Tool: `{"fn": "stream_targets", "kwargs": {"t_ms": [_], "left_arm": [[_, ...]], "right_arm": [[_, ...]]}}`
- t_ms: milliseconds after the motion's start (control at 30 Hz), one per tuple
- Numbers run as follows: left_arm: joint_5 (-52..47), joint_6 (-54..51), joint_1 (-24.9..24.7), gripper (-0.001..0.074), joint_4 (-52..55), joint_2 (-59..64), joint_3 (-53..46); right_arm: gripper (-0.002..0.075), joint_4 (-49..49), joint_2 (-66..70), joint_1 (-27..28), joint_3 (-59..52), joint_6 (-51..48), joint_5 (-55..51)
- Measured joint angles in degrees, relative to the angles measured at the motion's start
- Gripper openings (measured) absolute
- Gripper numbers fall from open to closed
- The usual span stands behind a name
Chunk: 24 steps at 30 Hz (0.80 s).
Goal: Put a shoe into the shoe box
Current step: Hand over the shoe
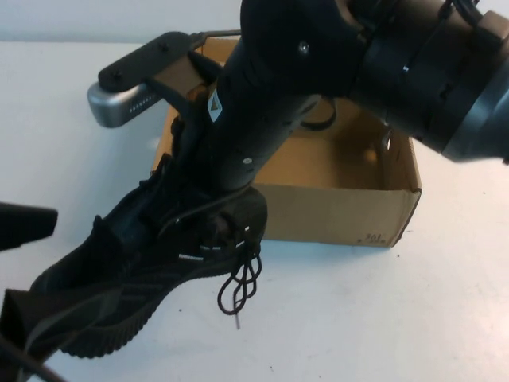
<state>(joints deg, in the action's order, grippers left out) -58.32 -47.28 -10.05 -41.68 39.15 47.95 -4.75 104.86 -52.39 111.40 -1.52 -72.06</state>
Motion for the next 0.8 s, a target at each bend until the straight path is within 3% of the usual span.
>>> {"fn": "stream_targets", "kwargs": {"t_ms": [167, 800], "left_arm": [[0.0, -7.2, 0.0, 0.0669, -0.1, -0.1, 1.0], [2.6, -14.3, 0.0, 0.067, -2.4, 6.0, 1.4]], "right_arm": [[0.0014, 0.2, 0.0, 1.5, 1.6, 2.0, -0.3], [0.0014, -1.0, 0.0, 2.1, 3.0, 2.6, -0.6]]}}
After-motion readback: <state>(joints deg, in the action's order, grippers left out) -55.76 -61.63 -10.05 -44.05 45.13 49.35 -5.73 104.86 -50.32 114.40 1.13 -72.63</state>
